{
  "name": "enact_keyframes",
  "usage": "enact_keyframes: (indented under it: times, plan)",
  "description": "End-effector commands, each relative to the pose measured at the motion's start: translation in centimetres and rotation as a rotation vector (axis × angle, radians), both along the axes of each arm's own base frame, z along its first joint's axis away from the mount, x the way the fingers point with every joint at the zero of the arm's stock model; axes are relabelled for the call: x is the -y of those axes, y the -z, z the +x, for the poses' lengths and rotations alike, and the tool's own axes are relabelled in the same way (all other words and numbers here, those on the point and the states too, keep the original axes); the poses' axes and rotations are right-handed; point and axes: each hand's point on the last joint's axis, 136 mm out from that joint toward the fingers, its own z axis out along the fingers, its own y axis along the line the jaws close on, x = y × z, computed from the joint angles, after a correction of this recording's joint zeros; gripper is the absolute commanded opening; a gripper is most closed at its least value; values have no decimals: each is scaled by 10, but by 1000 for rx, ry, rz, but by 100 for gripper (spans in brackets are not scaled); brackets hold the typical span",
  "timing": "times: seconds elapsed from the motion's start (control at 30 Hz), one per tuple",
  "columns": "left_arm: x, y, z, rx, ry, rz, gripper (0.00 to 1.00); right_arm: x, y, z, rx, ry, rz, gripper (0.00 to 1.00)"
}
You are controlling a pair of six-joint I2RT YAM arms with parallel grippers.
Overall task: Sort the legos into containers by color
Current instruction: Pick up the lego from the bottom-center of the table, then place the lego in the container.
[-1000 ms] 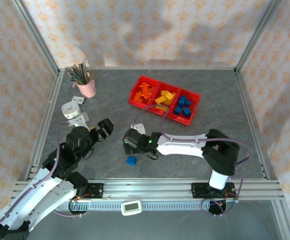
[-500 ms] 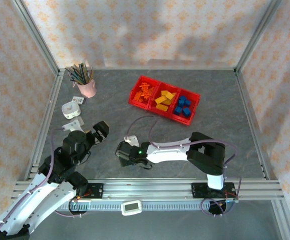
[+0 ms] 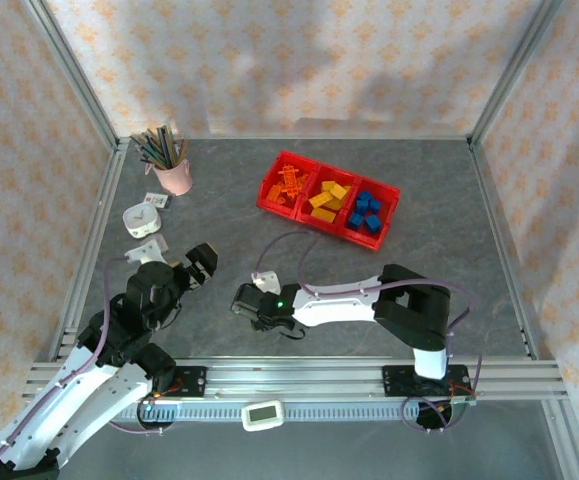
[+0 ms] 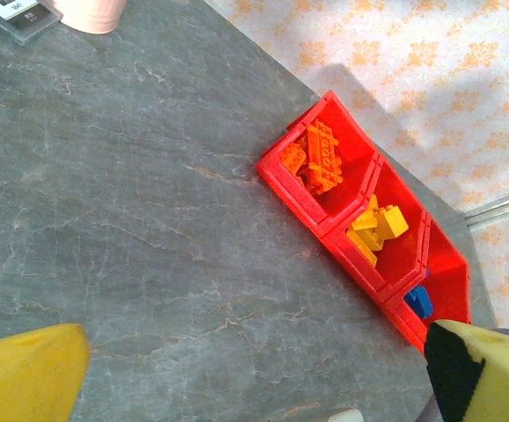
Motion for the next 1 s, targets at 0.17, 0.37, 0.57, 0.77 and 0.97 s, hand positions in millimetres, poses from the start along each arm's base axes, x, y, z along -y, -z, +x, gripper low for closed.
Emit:
enact_keyframes:
  times: [0.17,0.37,0.57,0.77,0.97]
  plan:
    - [8,-6,5,14,27,-14,99,22,-35,27,107,73,27,37]
    - [28,-14,21,35,98,-7,99,84,-80,84,228,202,10,38]
    - [54,-19,43,52,174,3,99,169,-119,160,331,403,3,40]
    - [78,-23,64,61,235,1,99,239,-140,224,401,561,5,41]
    - [87,-19,74,52,253,9,99,279,-127,265,393,628,-41,44]
